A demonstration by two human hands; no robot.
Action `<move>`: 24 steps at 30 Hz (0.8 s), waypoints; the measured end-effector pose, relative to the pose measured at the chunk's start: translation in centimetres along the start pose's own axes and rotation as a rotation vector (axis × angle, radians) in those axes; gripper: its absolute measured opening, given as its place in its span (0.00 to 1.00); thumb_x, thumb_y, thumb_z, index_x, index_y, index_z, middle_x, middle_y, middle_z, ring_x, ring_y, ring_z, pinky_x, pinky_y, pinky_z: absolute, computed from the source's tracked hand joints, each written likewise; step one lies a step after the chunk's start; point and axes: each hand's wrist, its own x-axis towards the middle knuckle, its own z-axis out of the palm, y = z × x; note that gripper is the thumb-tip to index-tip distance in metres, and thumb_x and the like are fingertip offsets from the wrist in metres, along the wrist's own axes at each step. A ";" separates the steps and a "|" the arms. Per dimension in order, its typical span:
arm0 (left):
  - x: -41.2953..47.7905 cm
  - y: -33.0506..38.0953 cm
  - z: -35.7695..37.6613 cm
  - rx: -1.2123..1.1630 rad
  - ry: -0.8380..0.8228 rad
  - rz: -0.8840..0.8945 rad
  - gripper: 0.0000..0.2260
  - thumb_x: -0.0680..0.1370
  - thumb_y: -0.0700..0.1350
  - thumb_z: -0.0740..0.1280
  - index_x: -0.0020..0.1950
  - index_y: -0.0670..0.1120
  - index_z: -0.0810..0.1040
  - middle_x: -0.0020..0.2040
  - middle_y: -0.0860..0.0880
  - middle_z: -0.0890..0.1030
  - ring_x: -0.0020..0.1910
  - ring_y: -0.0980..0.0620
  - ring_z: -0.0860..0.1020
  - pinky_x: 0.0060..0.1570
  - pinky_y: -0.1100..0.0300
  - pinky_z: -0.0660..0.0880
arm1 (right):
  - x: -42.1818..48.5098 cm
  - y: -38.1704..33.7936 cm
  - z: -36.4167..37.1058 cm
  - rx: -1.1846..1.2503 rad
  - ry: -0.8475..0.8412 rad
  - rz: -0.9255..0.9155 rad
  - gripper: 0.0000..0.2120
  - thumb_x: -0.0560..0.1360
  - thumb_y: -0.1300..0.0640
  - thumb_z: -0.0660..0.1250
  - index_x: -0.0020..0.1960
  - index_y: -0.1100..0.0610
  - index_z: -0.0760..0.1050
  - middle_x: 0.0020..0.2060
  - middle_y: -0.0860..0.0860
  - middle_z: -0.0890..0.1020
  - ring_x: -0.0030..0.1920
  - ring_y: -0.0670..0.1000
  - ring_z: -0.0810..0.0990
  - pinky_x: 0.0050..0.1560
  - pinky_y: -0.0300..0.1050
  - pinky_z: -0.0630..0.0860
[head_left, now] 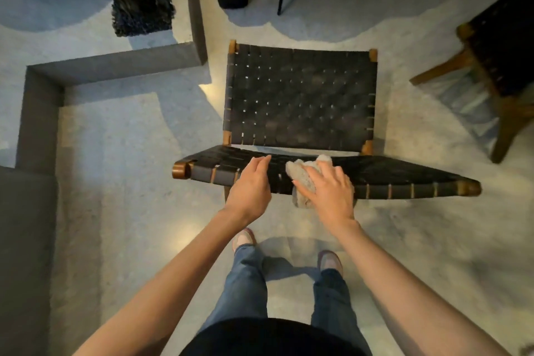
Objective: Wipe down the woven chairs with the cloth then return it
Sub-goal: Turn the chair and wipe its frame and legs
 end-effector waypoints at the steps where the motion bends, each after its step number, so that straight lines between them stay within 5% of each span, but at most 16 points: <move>1: 0.1 1.2 1.2 0.008 -0.022 0.009 0.24 0.80 0.37 0.59 0.76 0.45 0.59 0.74 0.46 0.62 0.71 0.46 0.65 0.67 0.54 0.66 | -0.4 1.6 -0.3 -0.006 0.002 0.003 0.30 0.59 0.50 0.81 0.58 0.51 0.74 0.52 0.55 0.75 0.44 0.56 0.74 0.42 0.50 0.76; 9: 0.2 11.1 10.7 0.052 -0.100 -0.008 0.25 0.80 0.35 0.58 0.76 0.45 0.56 0.77 0.45 0.56 0.77 0.46 0.49 0.75 0.50 0.52 | -3.1 17.2 -3.7 0.055 -0.007 -0.012 0.20 0.68 0.57 0.75 0.59 0.56 0.77 0.58 0.55 0.76 0.52 0.58 0.73 0.53 0.51 0.73; 16: 1.7 18.7 16.9 0.220 -0.113 0.019 0.24 0.82 0.41 0.56 0.77 0.53 0.55 0.78 0.48 0.53 0.77 0.45 0.45 0.73 0.45 0.40 | -6.6 29.0 -7.3 0.100 0.267 0.157 0.23 0.70 0.58 0.73 0.64 0.54 0.75 0.65 0.56 0.72 0.57 0.61 0.69 0.57 0.53 0.73; 21: 2.5 20.7 18.6 0.296 -0.097 -0.041 0.24 0.82 0.43 0.55 0.76 0.59 0.53 0.78 0.49 0.55 0.77 0.43 0.46 0.71 0.40 0.37 | -6.2 29.7 -5.5 0.295 -0.053 0.159 0.26 0.76 0.39 0.61 0.72 0.42 0.64 0.75 0.52 0.55 0.69 0.63 0.58 0.64 0.58 0.68; 24: 2.5 20.4 18.7 0.314 -0.095 -0.016 0.26 0.82 0.42 0.55 0.76 0.59 0.51 0.78 0.49 0.54 0.77 0.44 0.46 0.71 0.39 0.38 | -4.7 29.1 -4.0 0.512 -0.014 0.200 0.23 0.76 0.36 0.57 0.67 0.42 0.72 0.75 0.48 0.57 0.72 0.58 0.58 0.62 0.55 0.70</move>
